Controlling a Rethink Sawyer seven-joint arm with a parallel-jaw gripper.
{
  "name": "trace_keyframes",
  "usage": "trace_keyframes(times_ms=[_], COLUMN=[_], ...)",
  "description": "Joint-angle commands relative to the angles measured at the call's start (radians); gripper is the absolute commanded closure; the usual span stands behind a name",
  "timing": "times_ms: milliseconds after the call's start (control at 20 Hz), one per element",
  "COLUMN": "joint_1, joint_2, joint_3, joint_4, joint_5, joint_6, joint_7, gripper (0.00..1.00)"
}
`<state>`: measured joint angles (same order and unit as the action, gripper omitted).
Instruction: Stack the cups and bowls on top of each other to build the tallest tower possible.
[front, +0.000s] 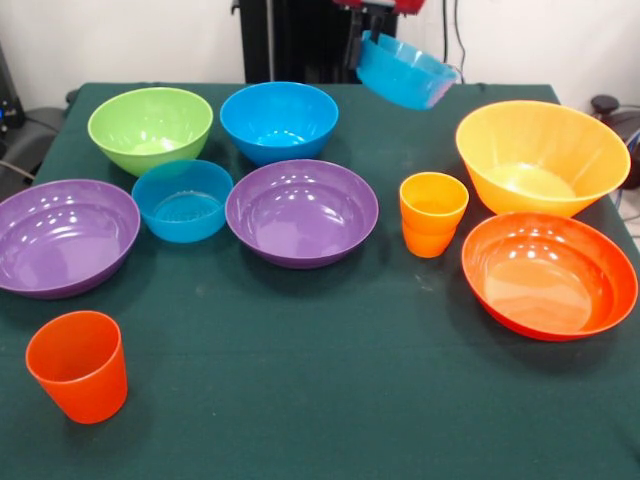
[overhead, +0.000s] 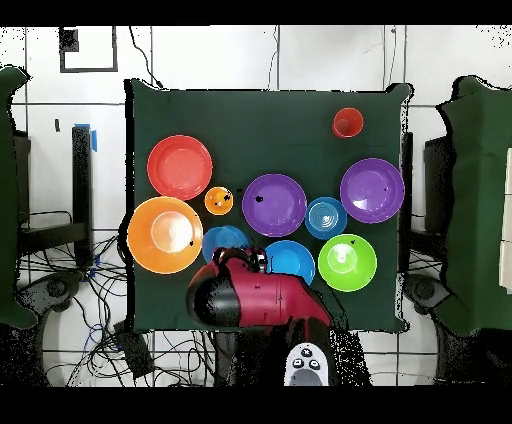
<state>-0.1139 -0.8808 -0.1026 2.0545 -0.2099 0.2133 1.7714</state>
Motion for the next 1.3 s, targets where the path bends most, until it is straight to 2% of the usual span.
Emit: trace_keyframes(times_ms=[50, 450, 900, 1300], joint_1=[-0.004, -0.001, 0.023, 0.069], joint_2=[-0.076, -0.122, -0.102, -0.059], joint_3=[0.122, 0.132, 0.130, 0.108], joint_4=[0.062, 0.065, 0.030, -0.017], joint_5=[-0.024, -0.010, -0.005, -0.002], joint_6=[0.153, 0.199, 0.224, 0.224], joint_7=[0.000, 0.018, 0.050, 0.087], gripper=[1.00, 1.00, 1.00, 1.00])
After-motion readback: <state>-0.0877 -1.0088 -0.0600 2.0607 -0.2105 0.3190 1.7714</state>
